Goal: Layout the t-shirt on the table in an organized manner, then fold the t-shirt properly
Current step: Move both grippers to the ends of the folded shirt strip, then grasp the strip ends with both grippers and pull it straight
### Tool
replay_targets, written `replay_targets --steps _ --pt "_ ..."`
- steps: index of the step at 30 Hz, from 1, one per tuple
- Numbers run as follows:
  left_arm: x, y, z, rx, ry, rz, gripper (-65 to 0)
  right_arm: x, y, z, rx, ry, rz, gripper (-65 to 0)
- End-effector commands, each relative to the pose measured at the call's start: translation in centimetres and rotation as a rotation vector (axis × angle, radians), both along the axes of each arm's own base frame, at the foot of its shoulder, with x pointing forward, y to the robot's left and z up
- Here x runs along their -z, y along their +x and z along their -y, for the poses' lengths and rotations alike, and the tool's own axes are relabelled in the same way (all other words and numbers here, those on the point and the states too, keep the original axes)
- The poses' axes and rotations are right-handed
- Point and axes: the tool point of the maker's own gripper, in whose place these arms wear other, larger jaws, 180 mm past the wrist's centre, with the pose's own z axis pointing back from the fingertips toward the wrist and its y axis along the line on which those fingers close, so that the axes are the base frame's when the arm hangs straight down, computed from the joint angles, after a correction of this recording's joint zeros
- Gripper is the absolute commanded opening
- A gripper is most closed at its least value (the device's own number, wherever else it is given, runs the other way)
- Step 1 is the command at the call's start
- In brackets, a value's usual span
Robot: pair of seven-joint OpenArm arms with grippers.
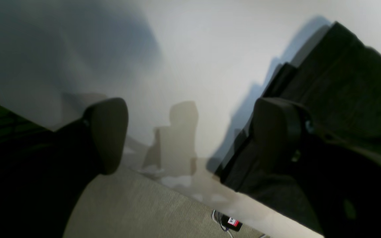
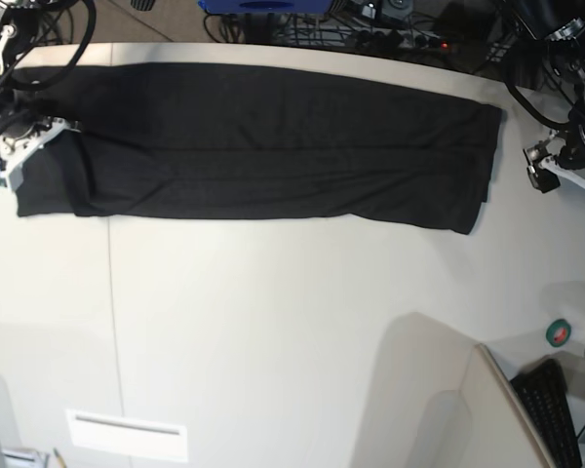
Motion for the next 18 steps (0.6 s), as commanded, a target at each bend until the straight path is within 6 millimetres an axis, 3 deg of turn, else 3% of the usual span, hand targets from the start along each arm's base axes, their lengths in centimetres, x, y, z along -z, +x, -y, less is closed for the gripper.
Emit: replay_targets --steps 1,3,8,15,17,18 --pt "-1.4 1.0 -0.8 0.009 0.033 0.040 -8.7 -0.6 0.3 0.3 -0.014 -0.014 0.016 -65.0" --pt "-1.3 1.0 -0.7 0.011 0.031 0.039 -8.7 -0.4 -0.3 0.2 -0.019 -0.007 -0.018 -65.0" --pt "0.0 2.2 2.5 0.113 0.008 0.008 -8.7 -0.2 -1.6 -0.2 -0.035 0.008 -0.104 -65.0" --pt "1.5 4.2 7.9 0.208 -0.068 0.024 -9.2 -2.5 -0.5 0.5 -0.045 -0.046 -0.049 -63.3" --pt "1.8 4.9 9.3 0.238 -0.078 0.051 -16.8 -2.8 0.0 0.6 -0.045 -0.051 -0.033 -56.3" --pt "1.8 5.3 10.1 0.255 -0.082 0.069 -25.3 -3.0 0.5 0.7 -0.043 -0.053 -0.012 -55.7"
